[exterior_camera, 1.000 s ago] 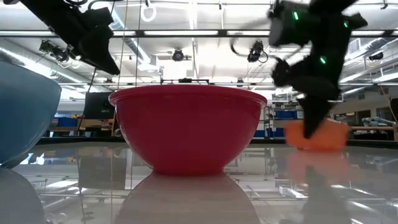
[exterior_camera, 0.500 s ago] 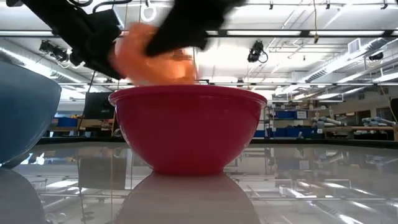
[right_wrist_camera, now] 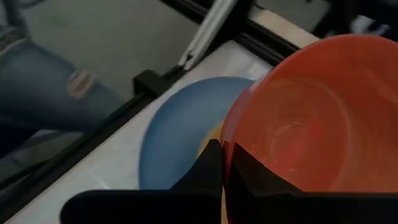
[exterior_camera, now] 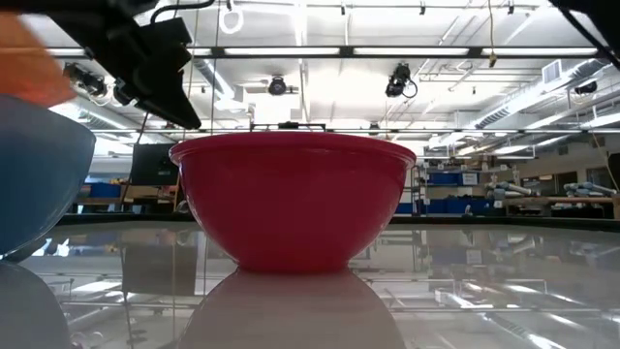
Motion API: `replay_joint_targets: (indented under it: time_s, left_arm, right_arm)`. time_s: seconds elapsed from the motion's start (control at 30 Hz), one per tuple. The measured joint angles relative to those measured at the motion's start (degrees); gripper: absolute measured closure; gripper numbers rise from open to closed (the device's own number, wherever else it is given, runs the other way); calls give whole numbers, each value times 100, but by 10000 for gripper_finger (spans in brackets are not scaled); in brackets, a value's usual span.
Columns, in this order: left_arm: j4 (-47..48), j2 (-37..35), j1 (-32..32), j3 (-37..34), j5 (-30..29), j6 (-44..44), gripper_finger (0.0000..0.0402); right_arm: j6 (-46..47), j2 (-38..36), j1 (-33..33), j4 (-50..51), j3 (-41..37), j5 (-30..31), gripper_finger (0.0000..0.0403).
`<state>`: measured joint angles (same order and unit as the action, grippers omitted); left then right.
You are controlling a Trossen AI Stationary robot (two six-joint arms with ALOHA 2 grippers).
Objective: Nest bowls inside each other
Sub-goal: Stack the orange bowl on top of the yellow bowl, then stack the red bowl on top of the orange bowl
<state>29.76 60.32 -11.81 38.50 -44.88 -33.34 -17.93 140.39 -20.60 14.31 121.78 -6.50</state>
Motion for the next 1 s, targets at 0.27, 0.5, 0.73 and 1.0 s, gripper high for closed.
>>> replay_joint_targets:
  time_s: [0.27, 0.5, 0.73, 1.0]
  left_arm:
    - [4, 6, 0, 0, 68, 2, 260]
    - [4, 6, 0, 0, 83, 2, 260]
    - [20, 6, -1, 0, 117, 6, 260]
    - [157, 6, -4, 0, 176, -35, 260]
  right_arm:
    - [5, 404, 0, 563, 467, 263, 370]
    - [-188, 303, -2, 736, 476, 740, 292]
    - [-310, 205, -198, 1100, 476, 1287, 250]
    - [-10, -56, -478, 1992, 476, 1840, 250]
